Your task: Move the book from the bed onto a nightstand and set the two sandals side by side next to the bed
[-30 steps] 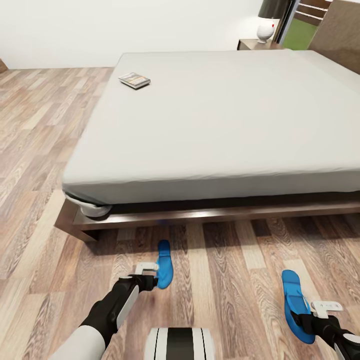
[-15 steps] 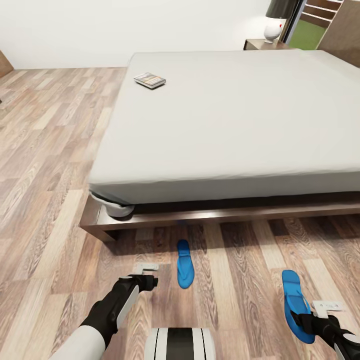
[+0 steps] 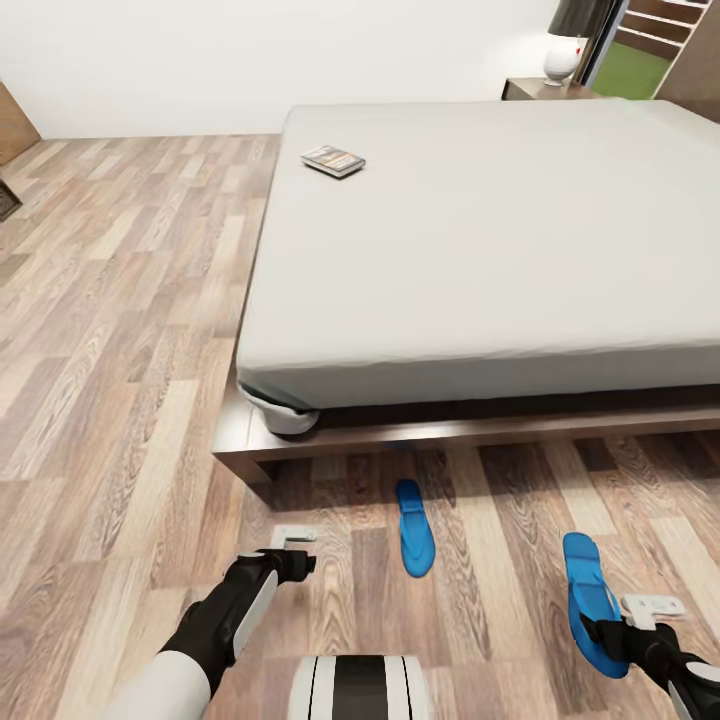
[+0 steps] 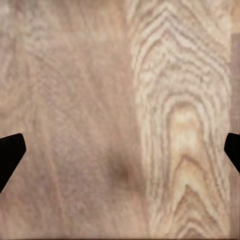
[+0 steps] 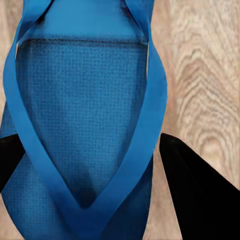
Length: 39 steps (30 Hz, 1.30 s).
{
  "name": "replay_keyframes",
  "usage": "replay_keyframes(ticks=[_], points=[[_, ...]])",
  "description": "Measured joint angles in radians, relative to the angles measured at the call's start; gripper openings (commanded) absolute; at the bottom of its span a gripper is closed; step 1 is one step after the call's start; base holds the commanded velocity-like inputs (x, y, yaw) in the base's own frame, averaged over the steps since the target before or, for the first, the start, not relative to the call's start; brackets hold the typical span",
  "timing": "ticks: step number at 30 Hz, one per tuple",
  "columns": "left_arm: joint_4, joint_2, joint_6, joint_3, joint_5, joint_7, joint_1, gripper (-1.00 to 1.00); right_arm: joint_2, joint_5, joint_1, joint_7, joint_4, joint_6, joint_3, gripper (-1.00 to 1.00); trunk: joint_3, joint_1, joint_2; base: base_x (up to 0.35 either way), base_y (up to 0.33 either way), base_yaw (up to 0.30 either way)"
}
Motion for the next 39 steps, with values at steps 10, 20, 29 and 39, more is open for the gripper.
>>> replay_keyframes(ticks=[10,20,29,39], points=[[0.000,0.000,0.000,-0.001,0.000,0.000,0.000,1.00,0.000,0.003,0.000,-0.004,-0.260,0.097,0.000,-1.00,0.000,0.000,0.000,0.000,0.337,0.000],[0.000,0.000,0.000,-0.001,0.000,0.000,0.000,1.00,0.001,0.000,0.000,0.002,-0.263,0.096,0.001,-1.00,0.000,0.000,0.000,0.000,0.337,0.000],[0.000,0.000,0.000,0.000,0.000,0.000,0.000,1.00,0.001,0.001,0.000,0.005,-0.263,0.093,0.001,-1.00,0.000,0.000,0.000,0.000,0.337,0.125],[0.000,0.000,0.000,-0.001,0.000,0.000,0.000,1.00,0.001,-0.001,0.000,0.005,-0.263,0.094,0.000,-1.00,0.000,0.000,0.000,0.000,0.338,0.021]])
